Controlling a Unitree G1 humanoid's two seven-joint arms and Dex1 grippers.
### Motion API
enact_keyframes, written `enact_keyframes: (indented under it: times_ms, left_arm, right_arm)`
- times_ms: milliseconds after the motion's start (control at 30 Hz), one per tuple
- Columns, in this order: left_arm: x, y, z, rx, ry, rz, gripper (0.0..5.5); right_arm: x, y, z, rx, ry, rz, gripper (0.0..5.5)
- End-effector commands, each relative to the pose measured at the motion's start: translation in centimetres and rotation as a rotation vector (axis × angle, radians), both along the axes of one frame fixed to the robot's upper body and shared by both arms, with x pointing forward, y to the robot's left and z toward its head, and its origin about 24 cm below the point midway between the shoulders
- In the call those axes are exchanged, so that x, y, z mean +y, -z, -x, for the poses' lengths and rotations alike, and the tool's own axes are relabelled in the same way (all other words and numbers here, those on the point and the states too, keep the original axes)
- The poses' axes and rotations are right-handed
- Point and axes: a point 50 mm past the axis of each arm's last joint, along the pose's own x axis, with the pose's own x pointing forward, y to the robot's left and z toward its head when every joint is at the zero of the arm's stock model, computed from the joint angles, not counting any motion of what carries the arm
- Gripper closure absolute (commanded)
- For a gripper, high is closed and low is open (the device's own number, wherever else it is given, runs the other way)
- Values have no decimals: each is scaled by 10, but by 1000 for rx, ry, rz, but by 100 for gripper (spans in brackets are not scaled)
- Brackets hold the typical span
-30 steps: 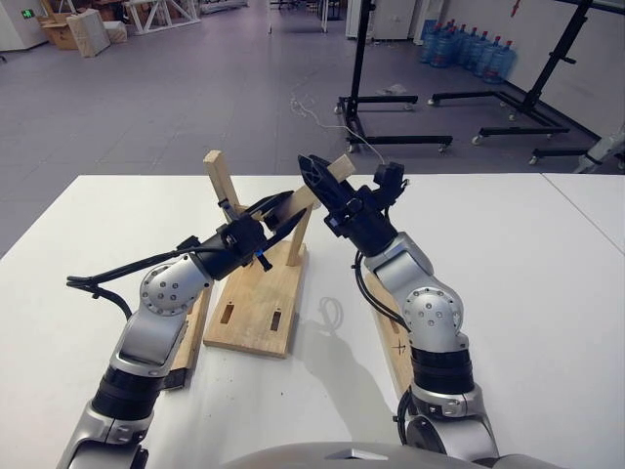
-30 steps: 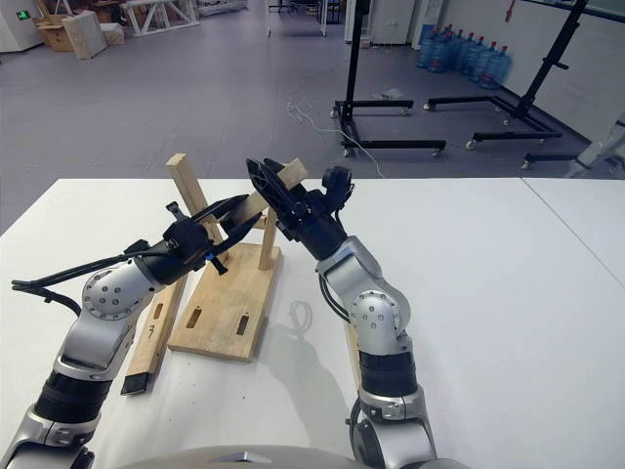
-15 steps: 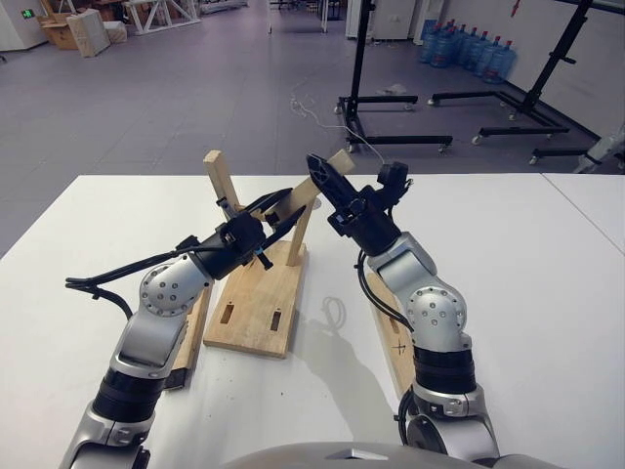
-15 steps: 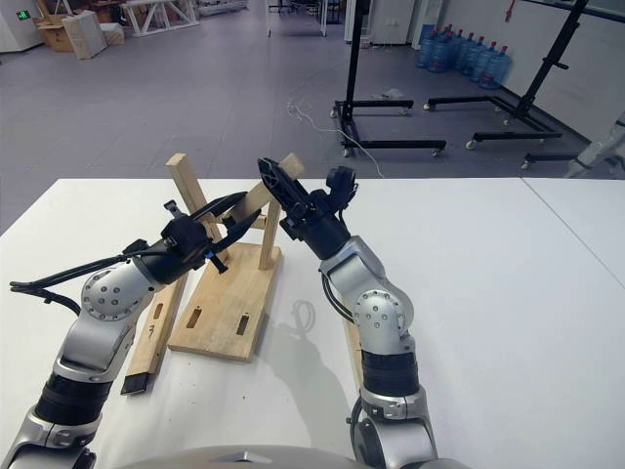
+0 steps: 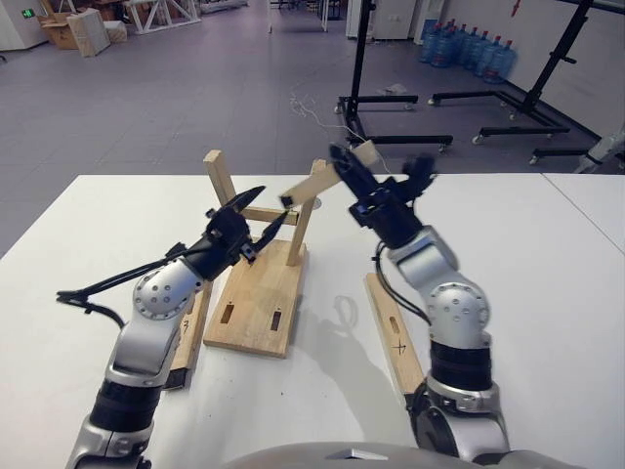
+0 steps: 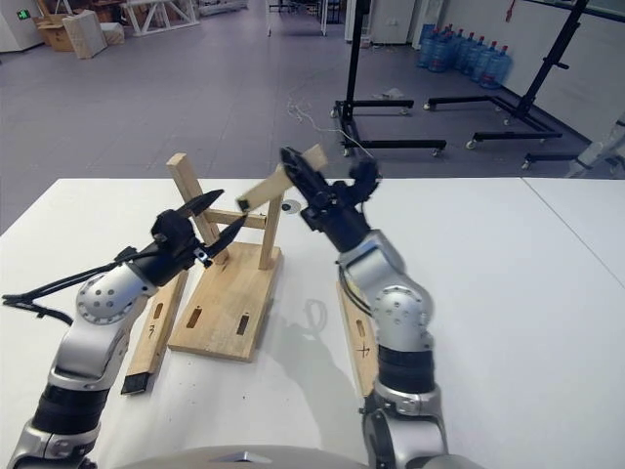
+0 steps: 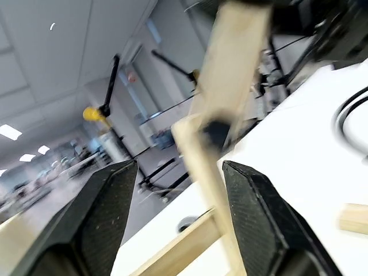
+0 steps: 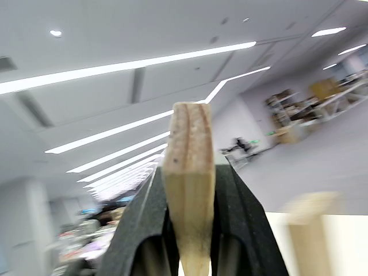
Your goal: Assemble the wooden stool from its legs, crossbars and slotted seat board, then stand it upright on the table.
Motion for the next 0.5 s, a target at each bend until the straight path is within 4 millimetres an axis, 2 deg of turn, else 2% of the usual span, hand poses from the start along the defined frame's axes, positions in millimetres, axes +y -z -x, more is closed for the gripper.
enact_keyframes:
  times_ms: [33, 200, 233, 300, 433, 500]
  left_arm:
    - [17, 9, 8, 47, -115, -43, 283]
    - [34, 21, 33, 134, -220, -56, 283]
    - [38, 30, 42, 190, -227, -70, 283]
    - [41, 49, 60, 290, -240, -103, 283]
    - [48, 83, 76, 461, -259, -120, 283]
    - [59, 92, 79, 488, -303, -113, 283]
  right_arm:
    - [-32, 6, 23, 77, 16, 63, 511]
    - [-58, 36, 51, 289, 130, 208, 511]
    - [-69, 44, 53, 349, 275, 322, 511]
    - [-81, 51, 61, 417, 408, 433, 511]
    - [-75, 51, 85, 423, 376, 514, 511]
    - [-78, 55, 88, 436, 370, 540, 511]
